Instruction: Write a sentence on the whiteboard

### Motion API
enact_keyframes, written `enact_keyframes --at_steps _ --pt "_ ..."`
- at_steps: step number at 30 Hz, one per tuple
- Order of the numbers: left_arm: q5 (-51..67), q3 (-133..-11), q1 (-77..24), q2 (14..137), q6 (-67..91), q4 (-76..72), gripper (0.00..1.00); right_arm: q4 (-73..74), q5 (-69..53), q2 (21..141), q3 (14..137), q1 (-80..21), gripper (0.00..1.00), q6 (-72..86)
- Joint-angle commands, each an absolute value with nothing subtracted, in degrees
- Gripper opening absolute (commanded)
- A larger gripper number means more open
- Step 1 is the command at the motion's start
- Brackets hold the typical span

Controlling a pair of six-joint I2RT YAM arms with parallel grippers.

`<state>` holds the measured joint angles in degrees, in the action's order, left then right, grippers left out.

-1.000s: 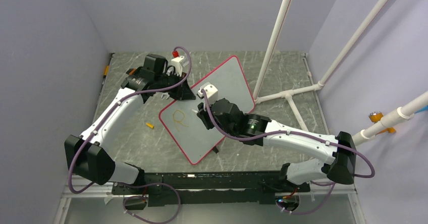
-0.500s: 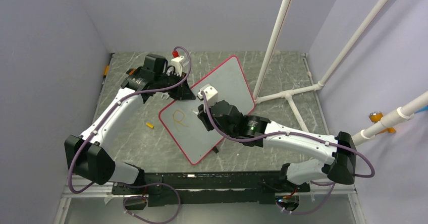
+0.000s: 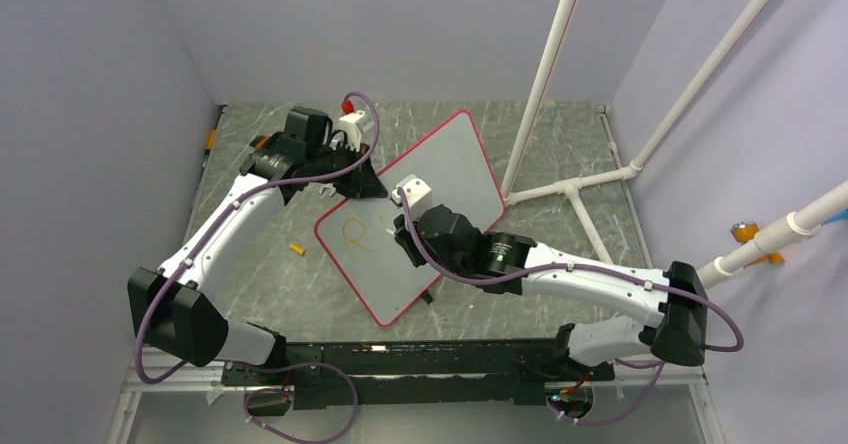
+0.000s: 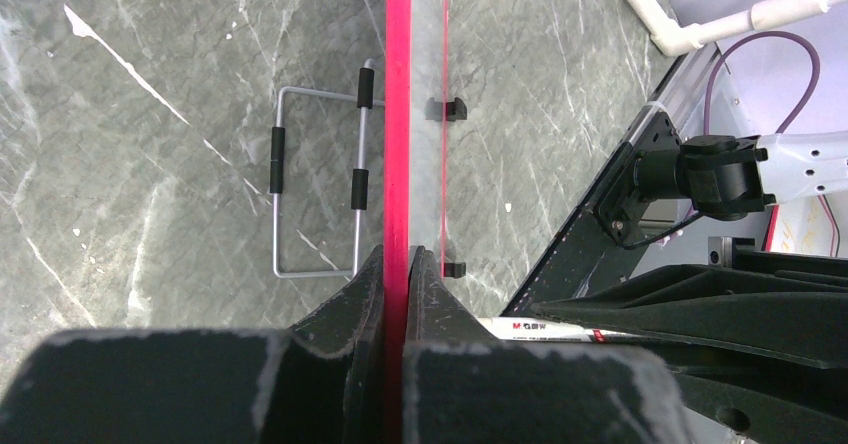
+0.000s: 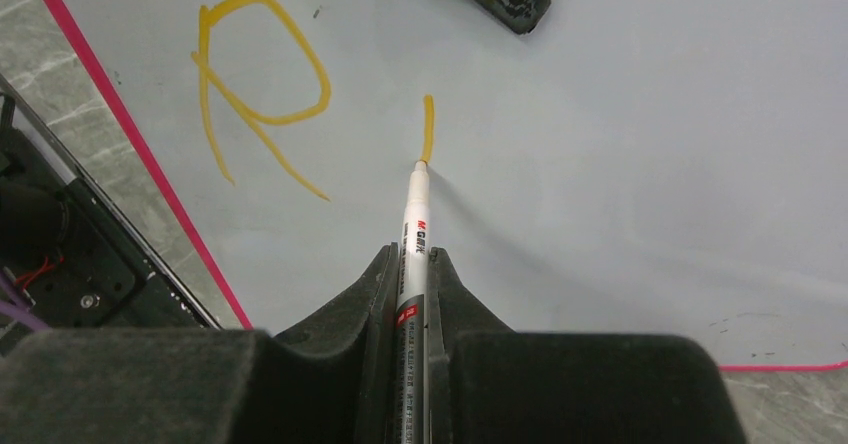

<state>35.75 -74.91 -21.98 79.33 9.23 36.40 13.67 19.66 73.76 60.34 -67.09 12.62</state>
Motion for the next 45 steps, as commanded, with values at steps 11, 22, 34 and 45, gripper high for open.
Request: enact_keyframes --at_steps 11,22,34,45 --pt "26.4 -76.1 -22.6 78.6 3.2 32.0 0.00 16.3 16.6 72.0 64.8 -69.6 0.00 11.0" --pt "26.1 -75.9 -22.6 78.6 3.1 32.0 0.00 11.8 21.8 72.3 69.1 -69.5 0.00 9.6" --pt "26.0 -75.9 -22.9 78.6 2.9 32.1 0.00 11.4 27.0 79.6 72.4 -69.5 0.00 9.1" --pt "26.2 -76.0 -23.0 78.4 2.9 32.1 0.00 12.8 29.2 78.2 68.5 -67.7 0.00 10.9"
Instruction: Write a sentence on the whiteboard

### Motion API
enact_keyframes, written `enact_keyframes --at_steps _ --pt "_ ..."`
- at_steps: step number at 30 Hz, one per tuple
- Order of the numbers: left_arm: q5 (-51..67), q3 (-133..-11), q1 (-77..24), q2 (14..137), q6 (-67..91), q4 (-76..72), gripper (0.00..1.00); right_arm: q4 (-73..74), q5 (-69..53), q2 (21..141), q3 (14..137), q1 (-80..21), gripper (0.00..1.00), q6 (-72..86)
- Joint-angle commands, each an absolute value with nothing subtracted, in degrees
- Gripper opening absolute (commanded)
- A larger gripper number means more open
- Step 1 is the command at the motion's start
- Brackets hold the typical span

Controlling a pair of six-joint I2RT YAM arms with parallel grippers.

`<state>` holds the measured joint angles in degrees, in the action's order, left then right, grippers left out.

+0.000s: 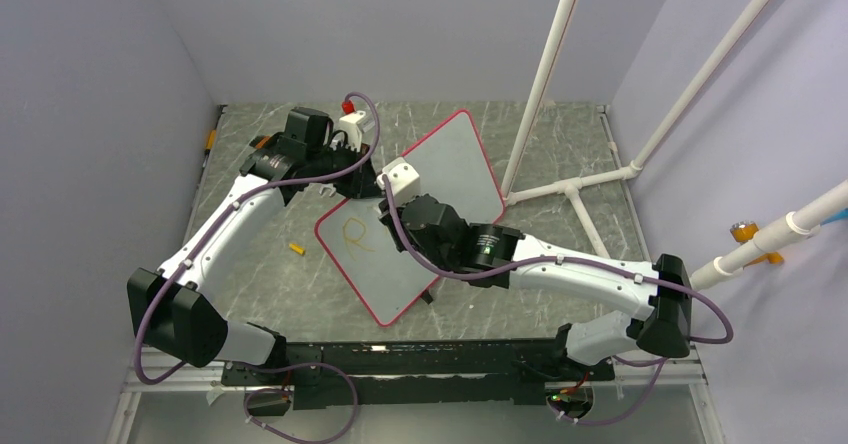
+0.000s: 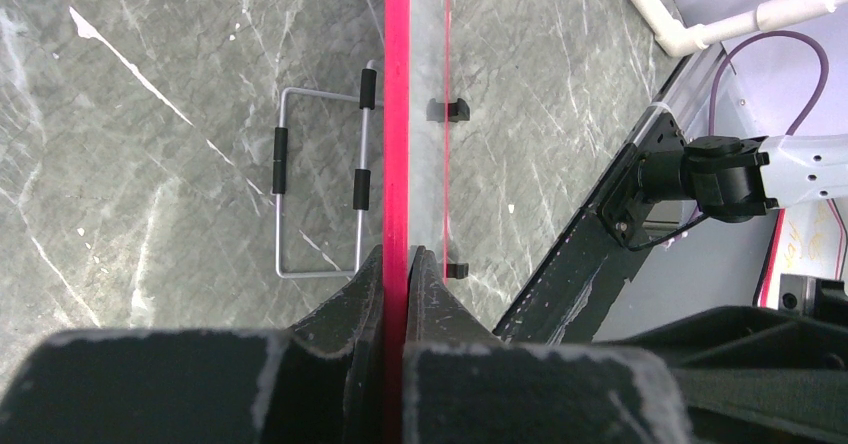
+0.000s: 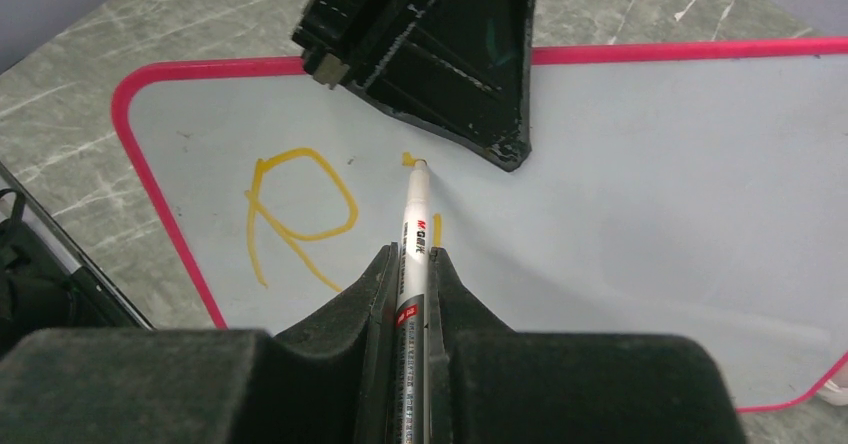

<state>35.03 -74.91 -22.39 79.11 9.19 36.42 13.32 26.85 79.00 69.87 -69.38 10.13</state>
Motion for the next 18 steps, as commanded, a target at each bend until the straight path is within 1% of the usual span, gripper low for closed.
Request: enact_keyframes --at_steps 1,13,18 --pt "26.2 -76.1 -23.0 78.4 2.9 32.1 0.00 12.8 29.2 78.2 68.4 -67.6 0.00 10.9" --pt "26.0 -76.1 -23.0 79.0 2.9 32.2 0.00 14.0 28.5 77.8 68.7 -67.4 0.00 10.6" --pt "24.9 -76.1 -23.0 79.0 2.8 32.3 0.00 13.9 29.0 74.7 67.0 -67.4 0.00 11.2"
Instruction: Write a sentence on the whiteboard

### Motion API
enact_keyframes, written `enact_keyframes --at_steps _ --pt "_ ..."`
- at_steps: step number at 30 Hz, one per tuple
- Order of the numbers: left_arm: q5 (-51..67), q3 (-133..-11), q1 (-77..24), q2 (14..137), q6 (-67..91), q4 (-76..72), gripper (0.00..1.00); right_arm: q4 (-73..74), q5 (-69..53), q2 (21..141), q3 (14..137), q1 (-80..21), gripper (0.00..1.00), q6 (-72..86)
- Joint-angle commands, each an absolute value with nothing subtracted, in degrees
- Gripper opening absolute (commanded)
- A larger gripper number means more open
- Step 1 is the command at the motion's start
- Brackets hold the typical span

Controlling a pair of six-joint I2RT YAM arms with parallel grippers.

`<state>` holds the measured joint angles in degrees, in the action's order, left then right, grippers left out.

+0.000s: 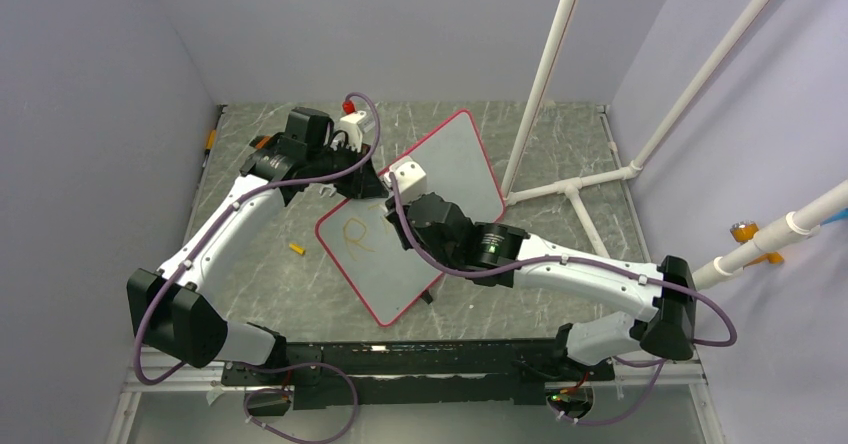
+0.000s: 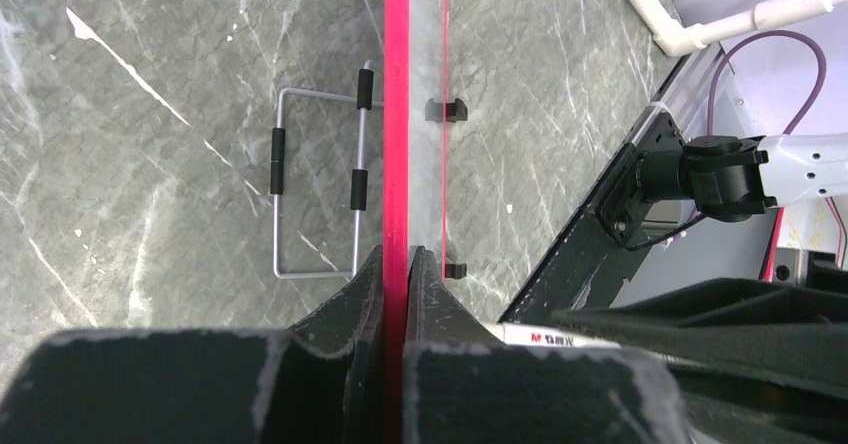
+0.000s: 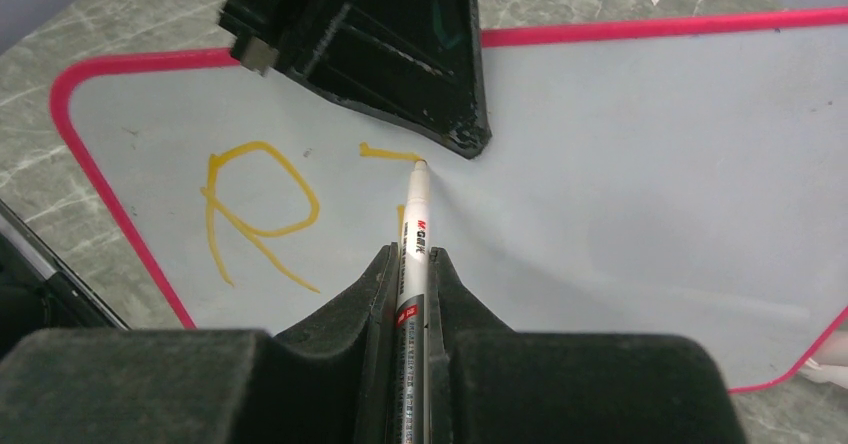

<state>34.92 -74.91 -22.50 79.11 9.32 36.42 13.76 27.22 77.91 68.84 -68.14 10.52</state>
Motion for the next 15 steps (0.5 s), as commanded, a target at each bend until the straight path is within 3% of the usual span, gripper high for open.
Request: enact_keyframes --at_steps 1,15 --pt "24.9 -76.0 -23.0 79.0 2.8 32.3 0.00 13.5 28.9 73.9 66.5 -67.4 0.00 11.3" --pt "25.1 -76.1 -23.1 79.1 2.8 32.3 0.00 13.4 27.4 68.5 61.9 -63.2 0.00 14.3"
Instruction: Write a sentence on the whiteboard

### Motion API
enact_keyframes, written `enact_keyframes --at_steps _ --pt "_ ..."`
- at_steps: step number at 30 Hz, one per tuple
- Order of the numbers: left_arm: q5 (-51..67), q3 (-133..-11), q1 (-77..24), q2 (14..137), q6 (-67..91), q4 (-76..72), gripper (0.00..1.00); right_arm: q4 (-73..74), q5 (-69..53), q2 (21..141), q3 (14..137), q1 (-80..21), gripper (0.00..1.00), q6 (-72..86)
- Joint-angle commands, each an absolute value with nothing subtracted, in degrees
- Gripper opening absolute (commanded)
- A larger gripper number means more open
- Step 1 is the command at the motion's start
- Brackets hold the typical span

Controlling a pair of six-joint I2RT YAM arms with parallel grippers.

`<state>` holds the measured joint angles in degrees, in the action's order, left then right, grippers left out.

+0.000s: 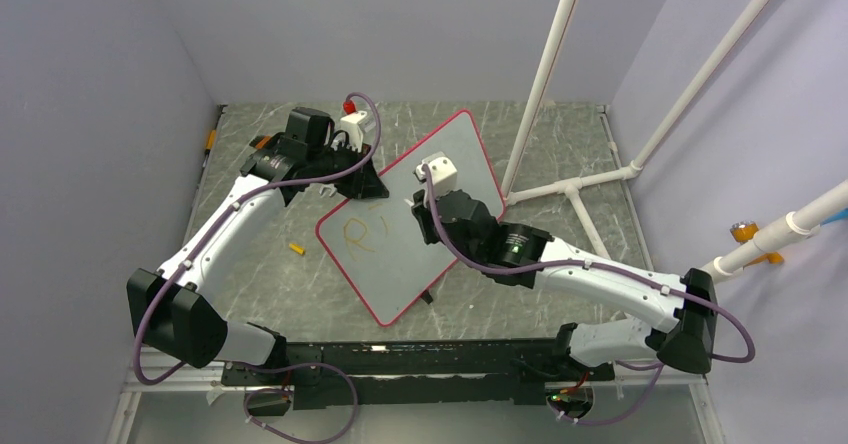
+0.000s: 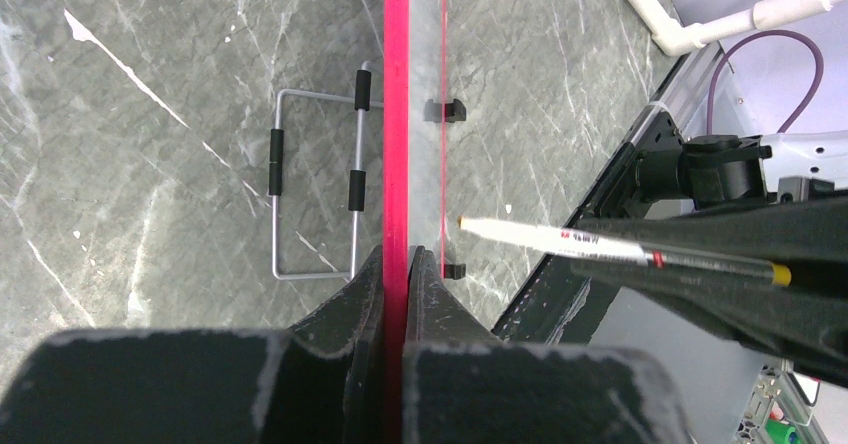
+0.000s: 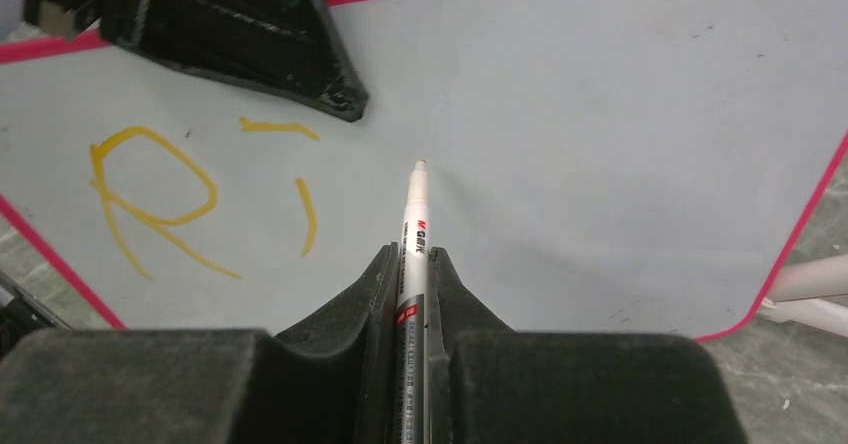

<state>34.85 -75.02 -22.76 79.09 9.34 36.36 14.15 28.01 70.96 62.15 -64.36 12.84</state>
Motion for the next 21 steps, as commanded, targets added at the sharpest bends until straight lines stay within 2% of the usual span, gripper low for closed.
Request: enact_keyframes --at_steps 1,21 --pt "25.1 -76.1 -23.0 79.2 2.8 32.3 0.00 13.4 27.3 68.4 62.0 -63.1 0.00 14.3" --pt "24.5 -75.8 -23.2 78.6 2.3 32.3 0.00 10.7 20.3 68.3 61.7 -57.8 0.00 13.3"
